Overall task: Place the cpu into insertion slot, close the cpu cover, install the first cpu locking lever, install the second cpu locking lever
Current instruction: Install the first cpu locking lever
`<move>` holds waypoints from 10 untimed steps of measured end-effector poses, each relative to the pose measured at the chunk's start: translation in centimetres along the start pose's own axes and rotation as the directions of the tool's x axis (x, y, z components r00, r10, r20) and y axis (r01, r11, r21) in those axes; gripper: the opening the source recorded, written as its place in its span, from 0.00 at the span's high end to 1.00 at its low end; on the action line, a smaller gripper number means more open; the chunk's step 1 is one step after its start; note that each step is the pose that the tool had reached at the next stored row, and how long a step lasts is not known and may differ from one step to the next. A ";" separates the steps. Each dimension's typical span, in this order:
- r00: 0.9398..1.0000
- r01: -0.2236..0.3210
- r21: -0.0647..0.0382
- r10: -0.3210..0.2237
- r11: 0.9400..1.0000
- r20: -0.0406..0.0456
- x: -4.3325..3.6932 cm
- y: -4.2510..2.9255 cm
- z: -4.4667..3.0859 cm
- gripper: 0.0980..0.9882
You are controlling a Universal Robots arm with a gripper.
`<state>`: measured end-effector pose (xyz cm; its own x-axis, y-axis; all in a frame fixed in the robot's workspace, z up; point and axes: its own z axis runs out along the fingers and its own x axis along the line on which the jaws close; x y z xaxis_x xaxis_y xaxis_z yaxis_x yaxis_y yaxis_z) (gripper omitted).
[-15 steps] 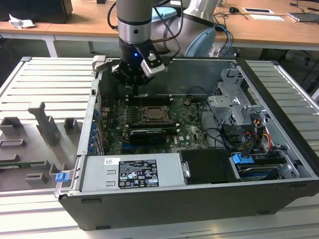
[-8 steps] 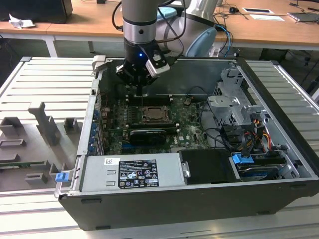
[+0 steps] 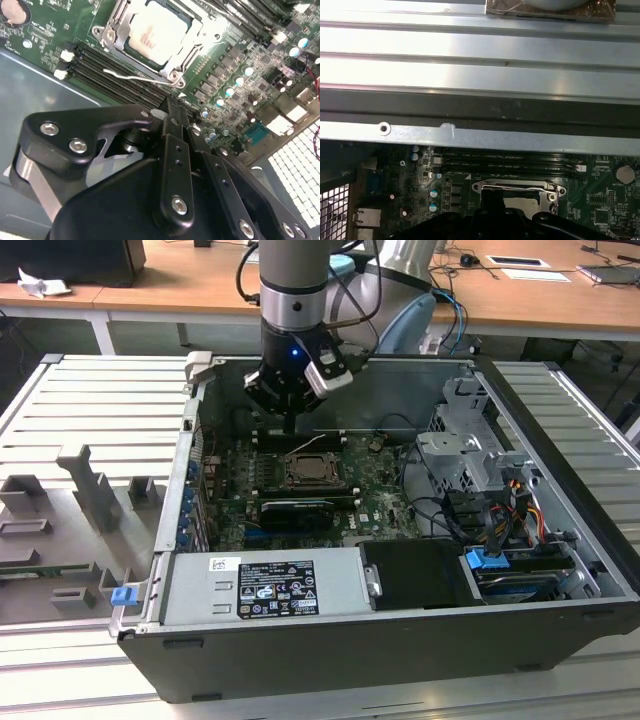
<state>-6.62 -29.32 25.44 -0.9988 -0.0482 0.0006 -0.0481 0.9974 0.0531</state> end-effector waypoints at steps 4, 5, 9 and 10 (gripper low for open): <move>1.000 0.000 -0.025 0.000 1.000 0.001 -0.80 -0.07 0.23 0.99; 1.000 0.000 -0.034 0.000 0.999 0.002 -0.93 -0.10 0.26 0.99; 1.000 -0.003 -0.042 0.003 0.999 0.002 -1.36 -0.17 0.76 0.99; 1.000 -0.004 -0.043 0.004 0.999 0.002 -1.51 -0.20 1.02 0.99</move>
<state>-5.10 -29.39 24.41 -0.9990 -0.0437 -0.0015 -0.0437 0.9944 0.0963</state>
